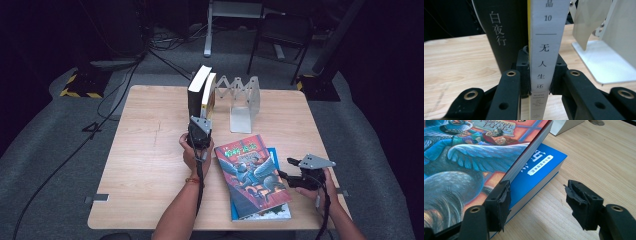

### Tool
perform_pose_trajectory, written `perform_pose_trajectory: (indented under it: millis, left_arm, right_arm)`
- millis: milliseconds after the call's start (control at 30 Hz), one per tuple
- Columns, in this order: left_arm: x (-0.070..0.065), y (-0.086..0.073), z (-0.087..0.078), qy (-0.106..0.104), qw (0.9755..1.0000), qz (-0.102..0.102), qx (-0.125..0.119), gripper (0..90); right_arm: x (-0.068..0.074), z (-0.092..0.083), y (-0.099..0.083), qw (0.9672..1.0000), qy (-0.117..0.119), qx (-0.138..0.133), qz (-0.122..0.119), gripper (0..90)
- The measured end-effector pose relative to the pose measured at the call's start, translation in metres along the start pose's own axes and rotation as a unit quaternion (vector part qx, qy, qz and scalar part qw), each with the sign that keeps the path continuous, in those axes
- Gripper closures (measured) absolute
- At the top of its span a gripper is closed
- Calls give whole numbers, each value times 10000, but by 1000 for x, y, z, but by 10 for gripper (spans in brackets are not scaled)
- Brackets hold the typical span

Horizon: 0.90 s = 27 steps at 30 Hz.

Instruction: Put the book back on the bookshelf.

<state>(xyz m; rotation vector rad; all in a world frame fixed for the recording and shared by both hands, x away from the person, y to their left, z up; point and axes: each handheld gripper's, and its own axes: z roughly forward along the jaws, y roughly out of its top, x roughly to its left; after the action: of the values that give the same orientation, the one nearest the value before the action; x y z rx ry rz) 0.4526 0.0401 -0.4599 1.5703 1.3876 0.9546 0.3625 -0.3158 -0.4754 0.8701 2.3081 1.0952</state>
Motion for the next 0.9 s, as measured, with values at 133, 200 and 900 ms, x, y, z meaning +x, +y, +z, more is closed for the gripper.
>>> perform_pose_trajectory:
  millis: [133, 200, 900]
  left_arm:
    - [5, 2, 4, -102, 9999, -45, -1, 741]
    - [9, 2, 3, -188, 9998, -103, -2, 729]
    - [36, -7, -34, -1232, 9911, 338, -374, 749]
  right_arm:
    - [0, 0, 0, 10000, 2, -1, -3, 365]
    - [0, 0, 0, 10000, 5, -1, -13, 364]
    - [1, -1, 0, 10000, 2, 29, -29, 372]
